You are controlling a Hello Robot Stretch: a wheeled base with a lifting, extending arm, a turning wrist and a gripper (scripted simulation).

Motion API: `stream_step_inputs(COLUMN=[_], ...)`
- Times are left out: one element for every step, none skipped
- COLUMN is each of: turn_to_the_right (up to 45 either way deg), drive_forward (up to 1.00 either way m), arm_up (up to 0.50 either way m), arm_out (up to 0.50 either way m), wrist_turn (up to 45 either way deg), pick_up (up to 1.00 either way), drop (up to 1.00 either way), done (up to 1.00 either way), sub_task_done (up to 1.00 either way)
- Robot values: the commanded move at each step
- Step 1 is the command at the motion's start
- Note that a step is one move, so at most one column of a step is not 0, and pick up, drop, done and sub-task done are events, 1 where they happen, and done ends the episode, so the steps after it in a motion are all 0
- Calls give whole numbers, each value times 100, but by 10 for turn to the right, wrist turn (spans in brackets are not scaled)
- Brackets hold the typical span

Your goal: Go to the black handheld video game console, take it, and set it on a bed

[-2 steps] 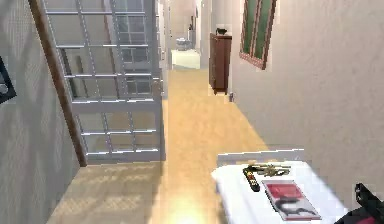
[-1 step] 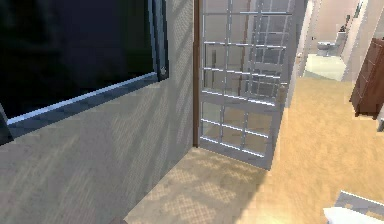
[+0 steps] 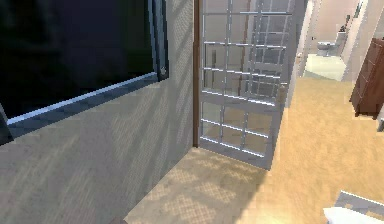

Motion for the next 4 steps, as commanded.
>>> stream_step_inputs(turn_to_the_right=[0, 0, 0, 0], drive_forward=[0, 0, 0, 0], arm_up=[0, 0, 0, -40], arm_out=[0, 0, 0, 0], wrist_turn=[450, 450, 330, 0], pick_up=[0, 0, 0, 0], drop=[0, 0, 0, 0], done=[0, 0, 0, 0], sub_task_done=[0, 0, 0, 0])
